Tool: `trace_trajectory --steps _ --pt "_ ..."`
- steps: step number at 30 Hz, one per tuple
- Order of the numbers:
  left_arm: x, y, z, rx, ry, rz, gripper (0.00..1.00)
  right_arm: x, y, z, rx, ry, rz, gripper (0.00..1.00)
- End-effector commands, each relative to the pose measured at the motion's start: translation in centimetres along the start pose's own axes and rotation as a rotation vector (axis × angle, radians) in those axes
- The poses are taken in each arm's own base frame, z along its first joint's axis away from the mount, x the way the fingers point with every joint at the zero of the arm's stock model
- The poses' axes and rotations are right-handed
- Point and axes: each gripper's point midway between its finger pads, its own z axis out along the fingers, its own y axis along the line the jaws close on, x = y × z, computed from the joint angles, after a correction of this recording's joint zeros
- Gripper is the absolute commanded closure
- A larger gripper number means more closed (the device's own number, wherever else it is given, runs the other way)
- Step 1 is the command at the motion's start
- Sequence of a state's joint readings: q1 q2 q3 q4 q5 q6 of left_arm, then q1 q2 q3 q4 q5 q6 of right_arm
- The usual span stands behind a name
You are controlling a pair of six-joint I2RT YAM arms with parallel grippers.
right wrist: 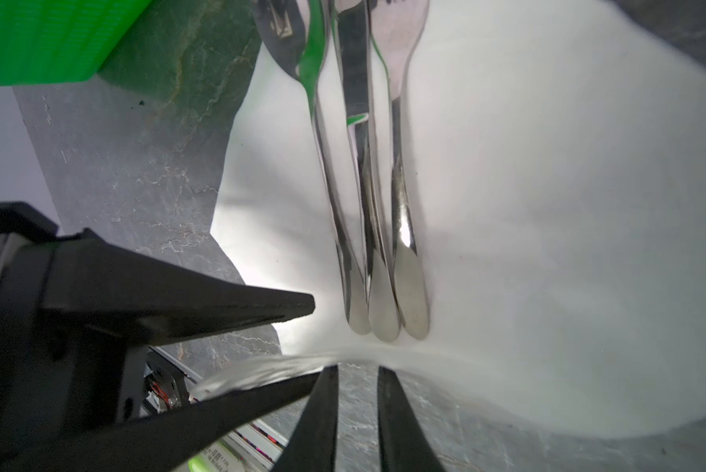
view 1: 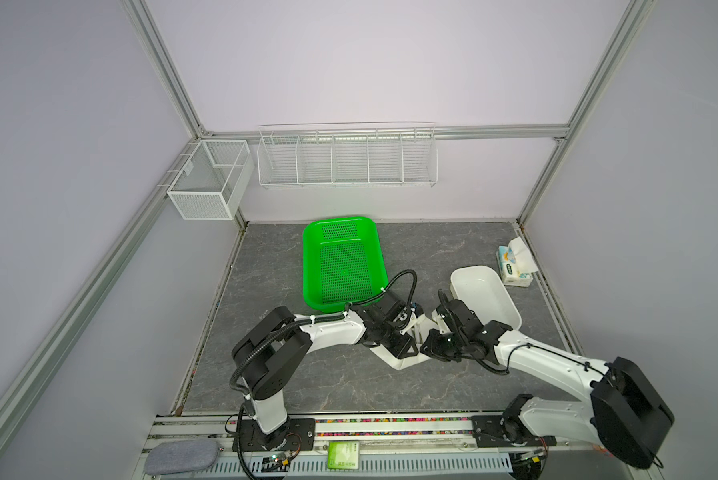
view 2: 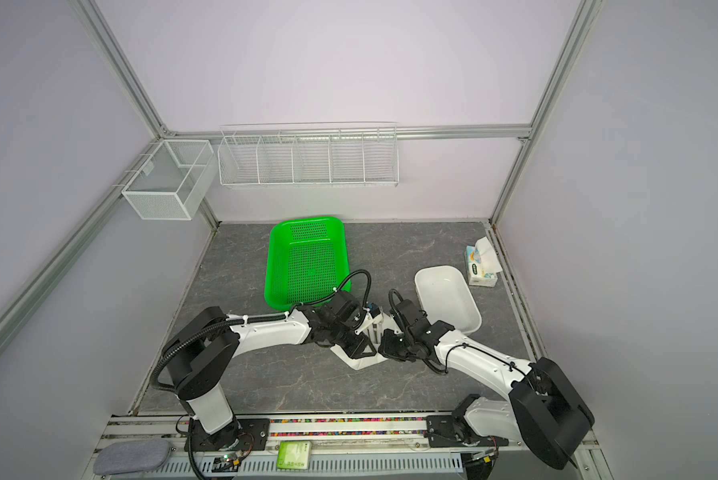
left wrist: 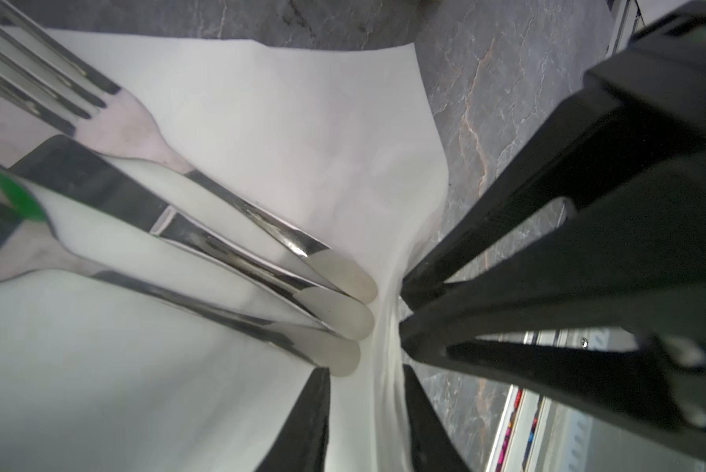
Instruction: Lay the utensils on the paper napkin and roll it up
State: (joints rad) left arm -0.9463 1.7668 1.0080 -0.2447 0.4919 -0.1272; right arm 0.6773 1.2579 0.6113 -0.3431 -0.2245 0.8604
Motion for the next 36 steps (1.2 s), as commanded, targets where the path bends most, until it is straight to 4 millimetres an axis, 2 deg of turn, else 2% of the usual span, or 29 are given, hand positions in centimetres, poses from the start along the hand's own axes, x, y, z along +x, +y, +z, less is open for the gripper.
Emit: trace_trajectory --steps 1,6,12,18,24,36 --pt "-1.0 -0.1 -1.6 -0.021 -0.035 0.005 0.70 -0.8 -0.4 0.1 0.031 -0.015 0.049 0.79" --pt "-0.8 0.2 -2.3 -0.022 -0.045 -0.008 0.68 -0.8 -1.6 0.6 0.086 -0.004 0.076 0.79" --pt "0.1 0.9 -1.0 -0.015 0.015 -0.039 0.73 -0.6 -1.7 0.9 0.088 0.009 0.076 0.79" --pt "0.2 1.8 -0.6 -0.054 0.016 -0.058 0.73 -0.2 -2.8 1.1 0.136 0.021 0.089 0.80" --pt "0.7 2.9 -0.1 -0.098 0.045 -0.076 0.84 0.1 -3.6 1.4 0.167 0.030 0.102 0.80" --pt "1.0 3.1 0.4 -0.093 0.056 -0.080 0.85 -0.2 -2.7 0.9 0.133 0.014 0.100 0.79"
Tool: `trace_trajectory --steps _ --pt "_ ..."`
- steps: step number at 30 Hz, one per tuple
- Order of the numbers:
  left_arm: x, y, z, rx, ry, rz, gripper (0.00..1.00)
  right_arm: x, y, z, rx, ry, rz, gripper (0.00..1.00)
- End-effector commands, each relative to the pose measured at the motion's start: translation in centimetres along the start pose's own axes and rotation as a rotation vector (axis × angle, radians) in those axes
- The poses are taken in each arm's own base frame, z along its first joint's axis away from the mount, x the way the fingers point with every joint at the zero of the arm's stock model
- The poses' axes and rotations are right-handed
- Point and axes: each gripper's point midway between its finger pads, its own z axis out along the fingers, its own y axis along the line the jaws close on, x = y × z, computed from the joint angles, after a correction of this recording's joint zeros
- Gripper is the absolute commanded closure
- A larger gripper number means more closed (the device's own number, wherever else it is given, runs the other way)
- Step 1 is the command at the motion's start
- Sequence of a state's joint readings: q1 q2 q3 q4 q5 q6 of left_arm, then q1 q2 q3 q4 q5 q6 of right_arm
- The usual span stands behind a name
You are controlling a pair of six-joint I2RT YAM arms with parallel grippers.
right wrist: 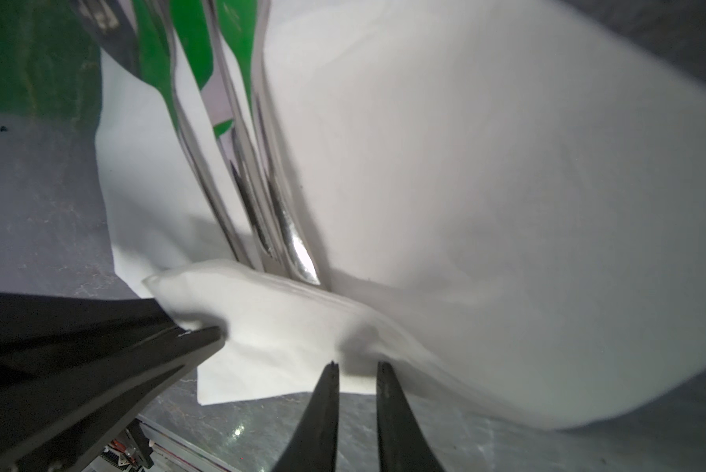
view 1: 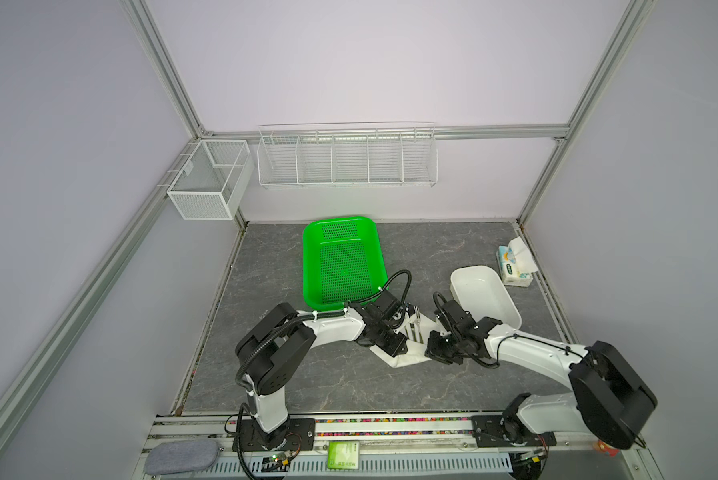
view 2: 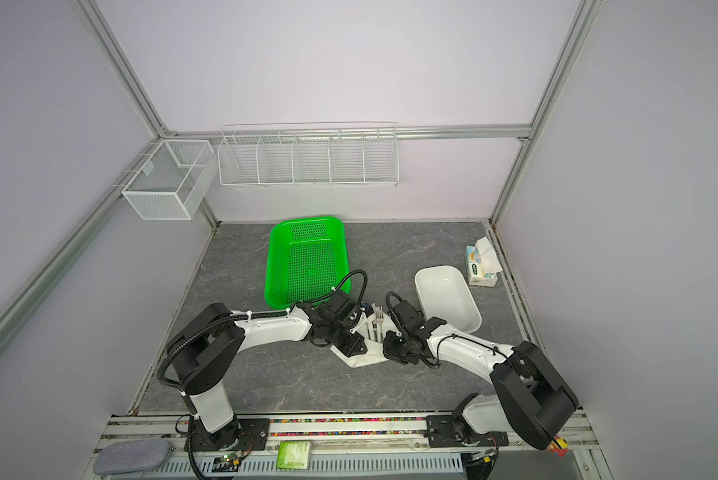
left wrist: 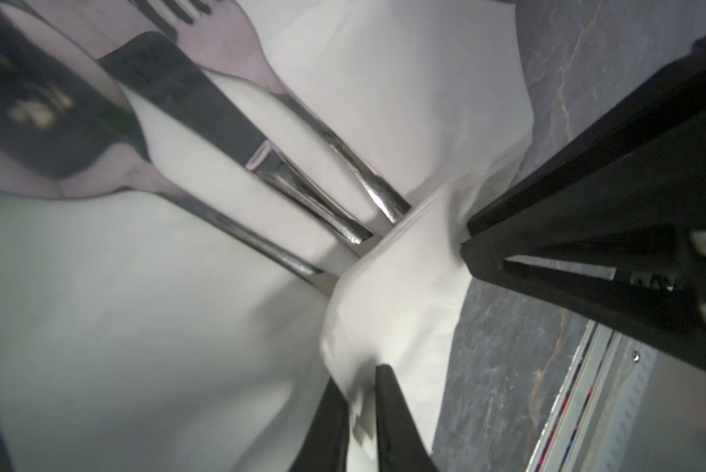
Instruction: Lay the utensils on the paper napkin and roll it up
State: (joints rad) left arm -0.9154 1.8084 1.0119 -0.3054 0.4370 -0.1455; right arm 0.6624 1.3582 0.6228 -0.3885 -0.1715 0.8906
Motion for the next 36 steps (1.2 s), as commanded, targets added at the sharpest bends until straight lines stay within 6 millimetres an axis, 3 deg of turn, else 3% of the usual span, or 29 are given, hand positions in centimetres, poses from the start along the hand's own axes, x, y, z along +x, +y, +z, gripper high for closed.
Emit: trace_trajectory --steps 1,10,29,36 --pt "-0.7 0.1 -0.1 -0.011 -0.007 0.007 0.85 -0.5 0.4 -0.8 -0.010 -0.026 0.023 0.79" --pt "-1.5 -0.8 -0.6 0.025 -0.024 0.043 0.85 -1.4 1.7 -2.4 -0.067 -0.079 0.024 0.77" --pt "-2.1 -1.5 -0.1 0.066 0.010 0.093 0.86 -1.3 0.4 -3.3 -0.033 -0.108 0.026 0.72" --pt "-2.3 -2.1 0.2 0.081 0.026 0.119 0.94 -0.9 0.7 -3.0 -0.064 -0.092 0.005 0.74"
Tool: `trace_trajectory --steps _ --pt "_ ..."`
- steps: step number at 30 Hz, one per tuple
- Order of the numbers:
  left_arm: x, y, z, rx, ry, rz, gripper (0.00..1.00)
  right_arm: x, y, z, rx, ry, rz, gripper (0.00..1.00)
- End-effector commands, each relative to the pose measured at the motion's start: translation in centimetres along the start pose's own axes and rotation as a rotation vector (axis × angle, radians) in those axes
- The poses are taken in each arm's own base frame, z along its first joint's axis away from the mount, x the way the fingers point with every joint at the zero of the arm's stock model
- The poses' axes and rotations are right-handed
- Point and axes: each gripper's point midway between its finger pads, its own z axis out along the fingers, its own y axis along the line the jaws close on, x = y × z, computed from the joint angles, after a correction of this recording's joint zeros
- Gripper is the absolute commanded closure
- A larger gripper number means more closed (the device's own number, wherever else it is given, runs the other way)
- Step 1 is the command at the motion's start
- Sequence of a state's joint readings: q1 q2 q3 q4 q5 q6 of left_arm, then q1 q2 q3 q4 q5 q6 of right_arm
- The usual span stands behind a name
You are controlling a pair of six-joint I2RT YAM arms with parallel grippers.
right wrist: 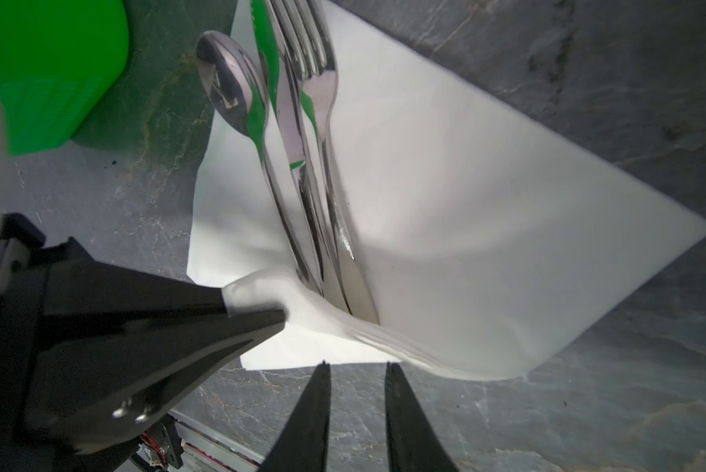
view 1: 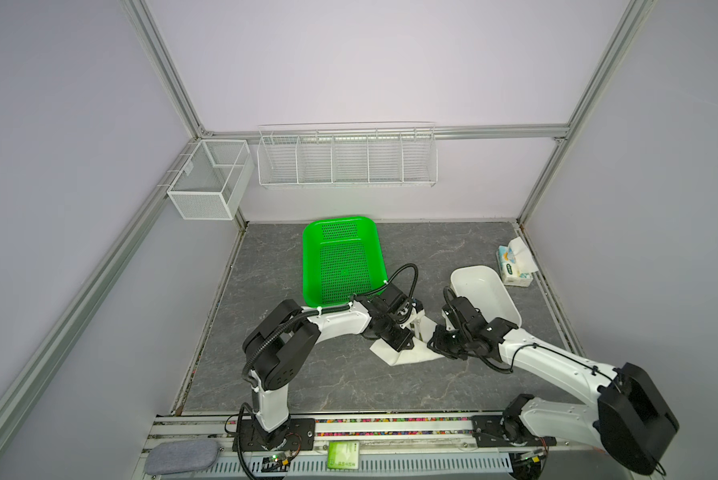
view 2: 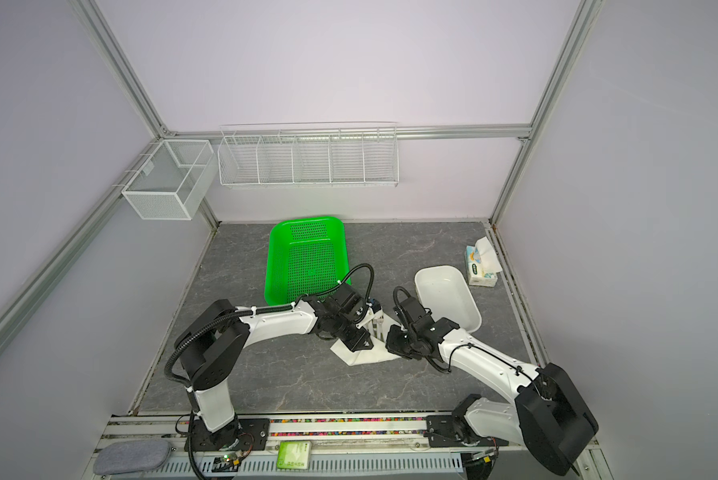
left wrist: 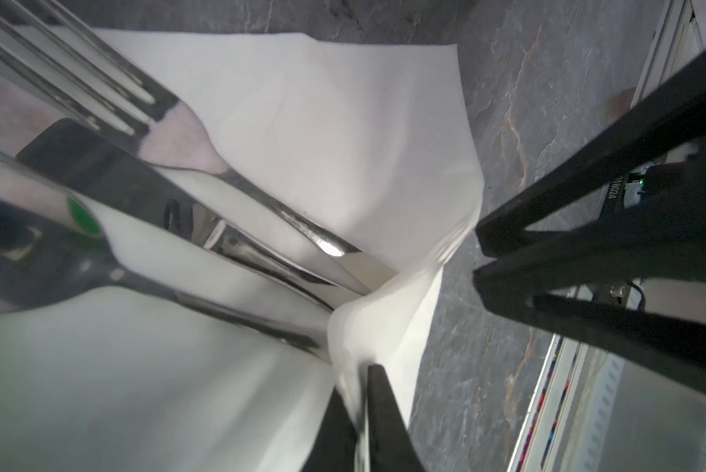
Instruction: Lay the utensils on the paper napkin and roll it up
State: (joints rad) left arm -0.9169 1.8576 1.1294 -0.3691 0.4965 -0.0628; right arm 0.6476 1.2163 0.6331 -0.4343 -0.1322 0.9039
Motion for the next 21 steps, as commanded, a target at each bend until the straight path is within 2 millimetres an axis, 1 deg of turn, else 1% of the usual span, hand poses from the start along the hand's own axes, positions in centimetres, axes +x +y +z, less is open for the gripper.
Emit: trace_trajectory --steps 1,3,13,16,21 --pt "-0.09 -0.51 0.38 0.023 0.025 0.034 0.95 0.42 -0.36 0.12 -0.010 0.012 0.001 0.74" --pt "0.01 -0.56 0.49 0.025 0.033 0.040 0.96 0.45 -0.30 0.11 -0.013 0.013 -0.001 0.75" --pt "-0.11 -0.57 0.84 0.021 0.051 0.053 0.97 0.60 -0.21 0.33 -0.019 0.026 -0.007 0.75" --pt "-0.66 -0.54 0.86 0.017 0.039 0.057 0.96 0.71 0.00 0.51 -0.032 0.035 -0.016 0.76" --pt "-0.73 -0.52 1.09 0.016 0.046 0.056 0.96 0.77 0.29 0.87 -0.046 0.045 -0.010 0.79"
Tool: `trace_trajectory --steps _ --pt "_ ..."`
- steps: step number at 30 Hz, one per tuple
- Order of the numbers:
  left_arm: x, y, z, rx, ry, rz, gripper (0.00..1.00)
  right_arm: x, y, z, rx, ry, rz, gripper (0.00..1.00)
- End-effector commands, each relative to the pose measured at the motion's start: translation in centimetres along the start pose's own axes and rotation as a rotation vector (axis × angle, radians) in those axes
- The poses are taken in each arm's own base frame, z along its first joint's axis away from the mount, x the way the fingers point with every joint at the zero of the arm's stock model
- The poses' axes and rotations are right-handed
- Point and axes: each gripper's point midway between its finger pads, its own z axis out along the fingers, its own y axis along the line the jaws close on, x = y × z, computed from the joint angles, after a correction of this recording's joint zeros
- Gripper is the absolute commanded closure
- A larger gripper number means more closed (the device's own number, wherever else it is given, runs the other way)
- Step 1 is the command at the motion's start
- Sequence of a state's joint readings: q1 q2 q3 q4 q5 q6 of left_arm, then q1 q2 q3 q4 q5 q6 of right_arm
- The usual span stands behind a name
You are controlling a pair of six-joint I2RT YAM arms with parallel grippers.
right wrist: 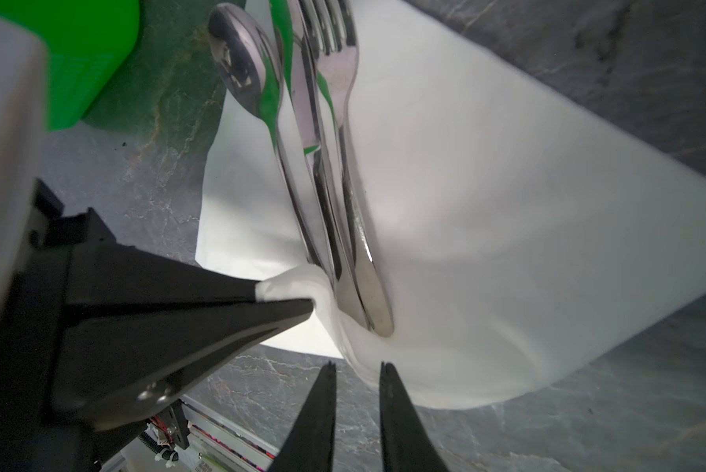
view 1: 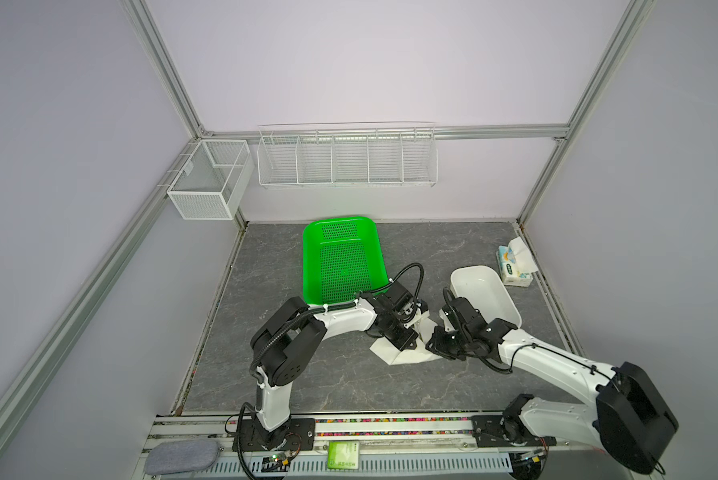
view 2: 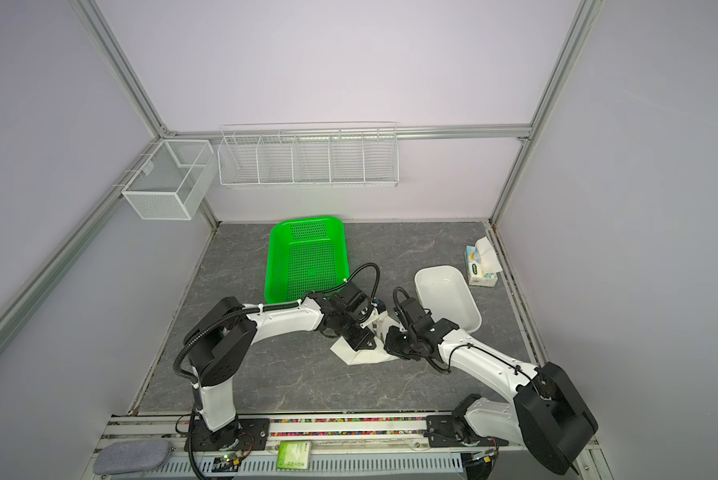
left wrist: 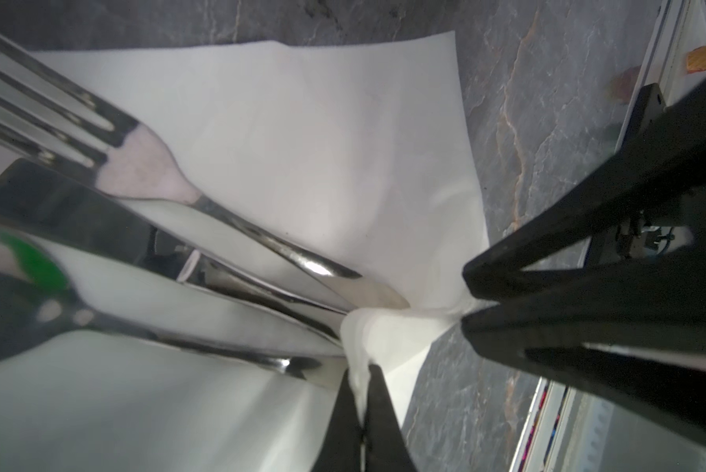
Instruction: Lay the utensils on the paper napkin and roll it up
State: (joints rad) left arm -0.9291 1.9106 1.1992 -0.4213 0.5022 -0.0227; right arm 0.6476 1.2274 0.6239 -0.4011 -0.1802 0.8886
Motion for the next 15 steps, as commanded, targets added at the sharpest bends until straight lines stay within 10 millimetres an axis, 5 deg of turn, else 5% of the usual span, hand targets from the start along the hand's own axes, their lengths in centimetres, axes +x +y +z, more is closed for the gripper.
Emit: trace_trajectory --steps 1,7,11,15 --pt "-0.3 -0.2 0.3 0.007 0.011 0.022 0.96 0.3 -0.2 0.6 -0.017 0.015 0.009 0.79" --pt "-0.2 -0.2 0.2 0.004 0.008 0.021 0.96 0.3 -0.6 0.9 -0.010 0.016 0.032 0.83" --pt "-0.4 -0.1 0.2 -0.002 0.005 0.019 0.96 0.0 1.0 0.4 -0.094 -0.014 -0.002 0.86" --pt "-0.6 -0.2 0.1 -0.001 -0.001 0.021 0.96 -0.8 -0.6 -1.1 -0.015 -0.100 0.007 0.82"
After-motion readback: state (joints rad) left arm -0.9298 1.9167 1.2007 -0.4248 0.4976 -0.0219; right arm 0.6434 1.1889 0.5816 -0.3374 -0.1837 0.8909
